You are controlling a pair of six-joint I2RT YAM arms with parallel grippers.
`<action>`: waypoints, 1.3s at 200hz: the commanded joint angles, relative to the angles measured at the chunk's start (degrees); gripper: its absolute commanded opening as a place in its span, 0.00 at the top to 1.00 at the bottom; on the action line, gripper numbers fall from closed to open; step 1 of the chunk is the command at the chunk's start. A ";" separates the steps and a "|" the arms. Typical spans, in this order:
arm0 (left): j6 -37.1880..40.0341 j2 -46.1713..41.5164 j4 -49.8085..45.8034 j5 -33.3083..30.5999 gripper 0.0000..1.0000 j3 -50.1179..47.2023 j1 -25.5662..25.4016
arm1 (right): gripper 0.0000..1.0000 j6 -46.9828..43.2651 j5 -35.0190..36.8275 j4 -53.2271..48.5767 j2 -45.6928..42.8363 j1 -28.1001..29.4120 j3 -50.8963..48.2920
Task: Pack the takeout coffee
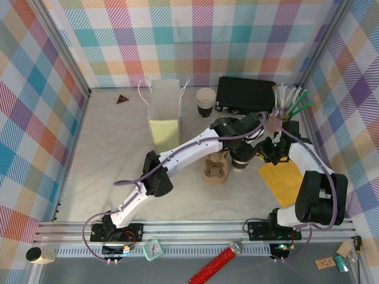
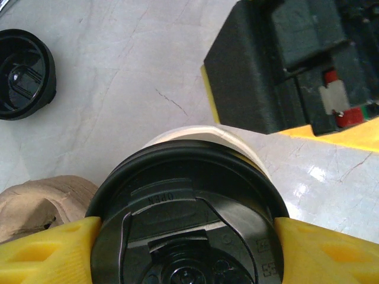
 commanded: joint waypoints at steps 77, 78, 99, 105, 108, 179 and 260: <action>1.49 -0.46 -3.35 0.64 0.30 0.27 -0.36 | 0.70 -2.82 -6.83 1.06 2.18 2.17 -0.63; 1.52 -0.45 -3.41 0.65 0.30 0.25 -0.36 | 0.70 -2.83 -6.75 1.08 2.20 2.26 -0.63; 1.70 -0.83 -4.37 0.03 0.30 -0.34 -0.36 | 0.69 -3.14 -6.24 0.72 2.94 2.45 -0.38; 1.75 -0.98 -4.45 0.02 0.30 -0.59 -0.36 | 0.69 -3.13 -6.27 0.79 3.09 2.50 -0.44; 1.74 -0.98 -4.53 -0.03 0.30 -0.69 -0.36 | 0.69 -3.20 -6.30 0.79 3.17 2.45 -0.41; 1.30 -0.17 -5.02 0.22 0.30 -0.67 -0.38 | 0.69 -3.30 -6.26 0.67 3.01 2.62 -0.34; 1.27 1.35 -3.46 1.62 0.30 -0.32 -0.36 | 0.69 -3.46 -6.35 0.53 3.01 2.75 -0.38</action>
